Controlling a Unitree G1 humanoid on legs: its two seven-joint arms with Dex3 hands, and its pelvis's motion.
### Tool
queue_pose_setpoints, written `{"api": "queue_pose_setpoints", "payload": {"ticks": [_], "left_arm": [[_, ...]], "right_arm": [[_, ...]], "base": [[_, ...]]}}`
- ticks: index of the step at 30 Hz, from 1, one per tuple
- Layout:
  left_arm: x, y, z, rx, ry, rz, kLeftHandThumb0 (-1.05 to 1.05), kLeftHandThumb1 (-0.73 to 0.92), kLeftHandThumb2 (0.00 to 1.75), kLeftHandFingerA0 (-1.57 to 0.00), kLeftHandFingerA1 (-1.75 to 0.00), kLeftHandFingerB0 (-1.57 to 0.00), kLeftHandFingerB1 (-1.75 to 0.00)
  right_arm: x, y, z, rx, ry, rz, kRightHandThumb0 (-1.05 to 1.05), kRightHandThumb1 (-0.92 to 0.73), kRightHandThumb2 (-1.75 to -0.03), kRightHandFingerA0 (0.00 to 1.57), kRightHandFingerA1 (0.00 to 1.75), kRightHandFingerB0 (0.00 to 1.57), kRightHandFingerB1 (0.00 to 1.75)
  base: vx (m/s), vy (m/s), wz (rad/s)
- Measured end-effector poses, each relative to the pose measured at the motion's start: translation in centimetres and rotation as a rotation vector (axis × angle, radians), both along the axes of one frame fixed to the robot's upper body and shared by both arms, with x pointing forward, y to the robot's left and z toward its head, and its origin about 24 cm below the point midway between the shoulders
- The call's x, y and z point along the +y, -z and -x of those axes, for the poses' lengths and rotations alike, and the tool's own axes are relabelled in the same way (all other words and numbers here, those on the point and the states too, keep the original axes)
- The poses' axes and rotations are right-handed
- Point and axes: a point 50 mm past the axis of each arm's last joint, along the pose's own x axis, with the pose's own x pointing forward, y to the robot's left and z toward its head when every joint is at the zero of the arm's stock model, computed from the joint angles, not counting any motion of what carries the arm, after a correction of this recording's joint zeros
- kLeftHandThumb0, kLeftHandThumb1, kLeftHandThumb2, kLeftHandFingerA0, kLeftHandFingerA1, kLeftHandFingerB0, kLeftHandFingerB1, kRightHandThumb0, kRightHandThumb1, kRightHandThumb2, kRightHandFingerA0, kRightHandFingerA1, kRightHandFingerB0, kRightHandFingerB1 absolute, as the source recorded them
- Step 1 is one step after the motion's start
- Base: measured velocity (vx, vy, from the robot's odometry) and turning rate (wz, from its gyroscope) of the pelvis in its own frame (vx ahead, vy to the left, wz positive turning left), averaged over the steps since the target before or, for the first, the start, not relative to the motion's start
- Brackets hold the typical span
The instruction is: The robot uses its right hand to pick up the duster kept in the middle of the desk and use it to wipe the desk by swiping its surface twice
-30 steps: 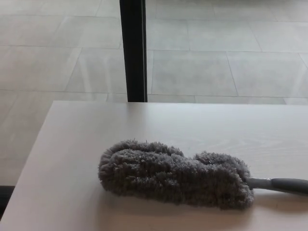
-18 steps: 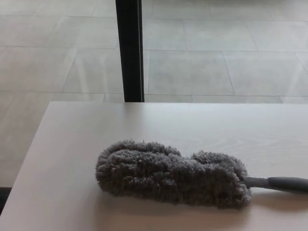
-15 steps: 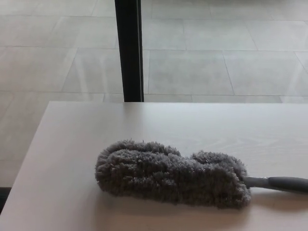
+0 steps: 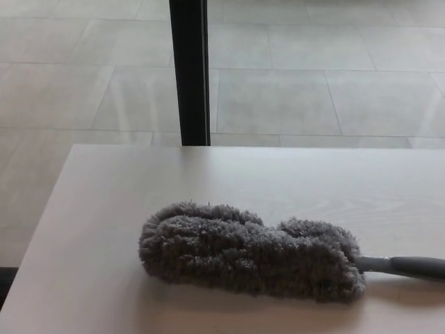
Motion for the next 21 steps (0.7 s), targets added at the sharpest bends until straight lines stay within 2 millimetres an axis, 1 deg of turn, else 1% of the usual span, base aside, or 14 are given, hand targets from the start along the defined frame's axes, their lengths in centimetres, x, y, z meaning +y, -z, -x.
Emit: {"api": "queue_pose_setpoints", "payload": {"ticks": [1, 2, 4, 5, 6, 7, 8, 9, 10, 14, 15, 16, 17, 21], "left_arm": [[0.0, 0.0, 0.0, -0.001, 0.000, 0.000, -0.99, 0.18, 1.40, -0.85, -1.32, -0.65, -1.24], [0.0, 0.0, 0.0, -0.001, 0.000, 0.001, -0.96, 0.11, 1.48, -0.75, -1.42, -0.55, -1.34], [0.0, 0.0, -0.1, -0.003, 0.001, 0.002, -0.95, 0.09, 1.50, -0.76, -1.43, -0.59, -1.34], [0.0, 0.0, -0.1, -0.004, 0.001, 0.003, -0.93, 0.09, 1.49, -0.79, -1.42, -0.60, -1.31], [0.0, 0.0, -0.1, -0.005, 0.001, 0.004, -0.93, 0.09, 1.49, -0.79, -1.42, -0.60, -1.31], [0.0, 0.0, -0.2, -0.007, 0.002, 0.005, -0.87, 0.07, 1.52, -0.81, -1.41, -0.63, -1.32], [0.0, 0.0, -0.2, -0.009, 0.002, 0.006, -0.87, 0.07, 1.52, -0.81, -1.41, -0.63, -1.32], [0.0, -0.1, -0.3, -0.011, 0.003, 0.007, -0.90, 0.10, 1.49, -0.81, -1.38, -0.63, -1.28], [0.0, -0.1, -0.4, -0.014, 0.003, 0.008, -1.03, 0.25, 1.49, -0.92, -1.40, -0.68, -1.25], [-0.1, -0.2, -0.7, -0.026, 0.002, 0.010, -0.98, 0.16, 1.41, -0.88, -1.33, -0.66, -1.23], [-0.1, -0.2, -0.8, -0.029, 0.003, 0.011, -0.97, 0.18, 1.40, -0.91, -1.31, -0.69, -1.22], [-0.1, -0.2, -0.9, -0.031, 0.003, 0.011, -1.00, 0.21, 1.38, -0.91, -1.27, -0.71, -1.21], [-0.1, -0.2, -0.9, -0.031, 0.004, 0.011, -0.92, 0.26, 1.38, -0.91, -1.28, -0.65, -1.16], [-0.1, -0.2, -1.1, -0.032, 0.009, 0.011, -0.99, 0.20, 1.37, -0.87, -1.27, -0.66, -1.19]], "right_arm": [[0.8, -0.2, -0.5, 0.002, -0.036, 0.025, -0.81, -0.56, -0.96, 0.18, 0.54, 0.06, 0.32], [1.8, -0.4, -1.1, 0.006, -0.079, 0.054, -0.81, -0.72, -0.63, 0.21, 0.46, 0.11, 0.24], [3.6, -0.6, -1.9, 0.015, -0.153, 0.099, -0.81, -0.72, -0.63, 0.22, 0.48, 0.12, 0.25], [4.8, -0.6, -2.4, 0.023, -0.200, 0.127, -0.90, -0.60, -0.94, 0.18, 0.57, 0.06, 0.35], [5.7, -0.5, -2.7, 0.031, -0.236, 0.145, -0.90, -0.60, -0.94, 0.18, 0.57, 0.06, 0.35], [6.7, -0.3, -3.1, 0.042, -0.275, 0.164, -0.40, -0.34, -0.97, 0.01, 0.53, 0.00, 0.51], [7.7, -0.1, -3.4, 0.054, -0.315, 0.184, -0.40, -0.34, -0.97, 0.01, 0.53, 0.00, 0.51], [8.4, 0.1, -3.6, 0.063, -0.342, 0.198, -0.92, -0.59, -0.96, 0.03, 0.40, 0.04, 0.27], [9.6, 0.4, -3.9, 0.079, -0.387, 0.222, -0.98, -0.64, -0.99, 0.00, 0.13, 0.03, 0.13], [12.7, 2.0, -4.4, 0.136, -0.500, 0.275, -1.02, -0.65, -1.01, 0.00, 0.14, 0.02, 0.08], [13.7, 2.6, -4.5, 0.157, -0.539, 0.297, -0.88, -0.74, -0.64, 0.00, 0.11, 0.00, 0.24], [14.3, 3.0, -4.5, 0.171, -0.563, 0.315, -0.99, -0.64, -1.01, 0.00, 0.09, 0.00, 0.08], [14.9, 3.3, -4.6, 0.185, -0.585, 0.332, -0.99, -0.64, -0.99, 0.00, 0.08, 0.01, 0.10], [16.8, 4.6, -4.7, 0.239, -0.663, 0.400, -0.98, -0.63, -0.97, 0.00, 0.08, 0.02, 0.11]], "base": [[0.00, 0.000, 0.00], [0.00, 0.000, 0.00], [0.00, 0.000, 0.00], [0.00, 0.000, 0.00], [0.00, 0.000, 0.00], [0.00, 0.000, 0.00], [0.00, 0.000, 0.00], [0.00, 0.000, 0.00], [0.00, 0.000, 0.00], [0.00, 0.000, 0.00], [0.00, 0.000, 0.00], [0.00, 0.000, 0.00], [0.00, 0.000, 0.00], [0.00, 0.000, 0.00]]}}
